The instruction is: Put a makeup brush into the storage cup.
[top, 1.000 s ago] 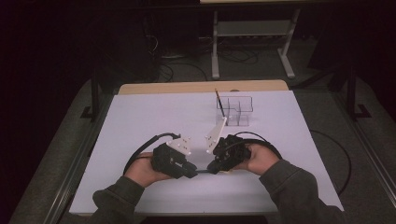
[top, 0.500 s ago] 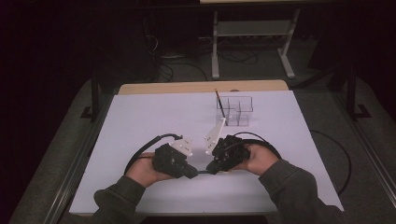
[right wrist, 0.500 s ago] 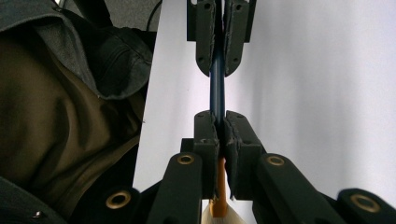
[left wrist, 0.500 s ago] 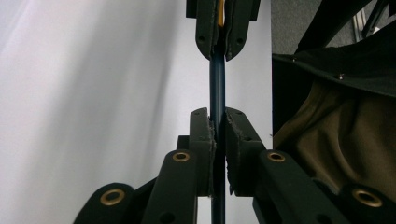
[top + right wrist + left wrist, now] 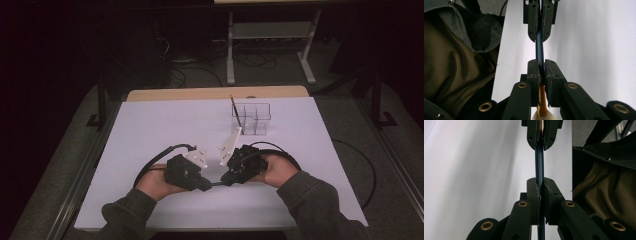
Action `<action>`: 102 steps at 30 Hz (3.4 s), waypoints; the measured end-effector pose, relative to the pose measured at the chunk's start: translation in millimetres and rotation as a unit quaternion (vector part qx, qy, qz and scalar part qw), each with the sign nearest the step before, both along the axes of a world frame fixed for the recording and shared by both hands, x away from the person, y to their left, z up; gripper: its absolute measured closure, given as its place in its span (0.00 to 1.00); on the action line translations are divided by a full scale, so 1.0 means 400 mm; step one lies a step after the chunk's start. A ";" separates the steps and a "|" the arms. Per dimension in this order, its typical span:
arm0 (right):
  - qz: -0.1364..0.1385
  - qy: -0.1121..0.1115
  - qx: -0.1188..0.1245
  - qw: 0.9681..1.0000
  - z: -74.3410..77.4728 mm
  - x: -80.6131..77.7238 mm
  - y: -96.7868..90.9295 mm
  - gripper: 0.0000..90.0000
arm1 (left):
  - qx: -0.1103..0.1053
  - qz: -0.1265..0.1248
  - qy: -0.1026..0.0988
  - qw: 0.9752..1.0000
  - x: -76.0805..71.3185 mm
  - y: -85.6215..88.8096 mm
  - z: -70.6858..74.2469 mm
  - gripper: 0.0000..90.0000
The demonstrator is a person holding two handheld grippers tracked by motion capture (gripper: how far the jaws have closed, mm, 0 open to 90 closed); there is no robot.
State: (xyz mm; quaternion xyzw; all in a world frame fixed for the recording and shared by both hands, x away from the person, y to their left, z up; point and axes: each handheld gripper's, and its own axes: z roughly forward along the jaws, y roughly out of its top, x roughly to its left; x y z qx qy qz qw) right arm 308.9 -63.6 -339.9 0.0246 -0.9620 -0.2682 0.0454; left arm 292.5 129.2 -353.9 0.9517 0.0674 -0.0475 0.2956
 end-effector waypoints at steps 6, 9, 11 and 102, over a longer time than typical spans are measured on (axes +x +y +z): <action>-0.015 0.003 0.008 1.000 -0.004 0.012 -0.009 0.83 | 0.005 0.009 0.000 1.000 0.002 0.003 -0.008 0.93; -0.025 0.002 0.013 1.000 -0.003 0.014 -0.016 0.82 | 0.001 0.019 0.003 1.000 0.002 0.006 -0.011 0.93; -0.031 0.004 0.017 0.999 0.000 0.016 -0.020 0.82 | 0.004 0.019 0.001 1.000 0.005 0.009 -0.009 0.93; -0.152 0.069 0.163 0.972 0.014 0.087 -0.100 0.89 | -0.050 0.133 0.010 0.990 0.050 -0.062 -0.022 0.92</action>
